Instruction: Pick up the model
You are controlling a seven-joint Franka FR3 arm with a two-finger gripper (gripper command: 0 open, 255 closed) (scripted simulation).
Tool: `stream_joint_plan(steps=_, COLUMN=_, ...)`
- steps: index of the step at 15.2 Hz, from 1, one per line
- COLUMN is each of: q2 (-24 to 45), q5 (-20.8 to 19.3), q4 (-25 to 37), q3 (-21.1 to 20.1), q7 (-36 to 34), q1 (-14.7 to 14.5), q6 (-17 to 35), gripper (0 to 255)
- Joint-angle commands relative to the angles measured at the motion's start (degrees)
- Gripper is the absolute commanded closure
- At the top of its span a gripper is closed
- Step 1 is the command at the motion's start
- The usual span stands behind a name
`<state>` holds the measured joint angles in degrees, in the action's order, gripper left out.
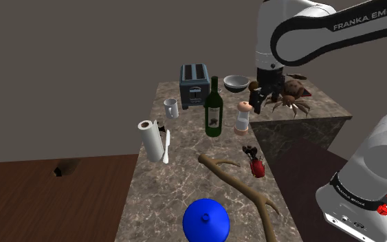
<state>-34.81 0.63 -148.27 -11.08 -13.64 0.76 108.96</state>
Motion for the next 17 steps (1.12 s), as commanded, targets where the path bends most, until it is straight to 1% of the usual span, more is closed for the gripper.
stream_joint_plan(steps=1, q2=2.91, q5=0.08, q4=-1.38, q3=-1.56, q7=-2.31, q1=0.04, q6=2.55, gripper=0)
stream_joint_plan(steps=8, q2=16.00, q5=-1.24, q4=-4.15, q3=-6.45, q7=-10.64, q1=0.93, q6=12.01, gripper=0)
stream_joint_plan(steps=13, q2=27.66, q5=-4.53, q4=-4.19, q3=-9.13, q7=-17.95, q1=1.92, q6=18.60, gripper=0)
stream_joint_plan(steps=14, q2=27.88, q5=-4.62, q4=-4.18, q3=-9.11, q7=-18.10, q1=1.89, q6=18.71, gripper=0)
stream_joint_plan(steps=17, q2=30.47, q5=-5.92, q4=-4.53, q3=-9.21, q7=-19.27, q1=2.16, q6=21.44, gripper=0)
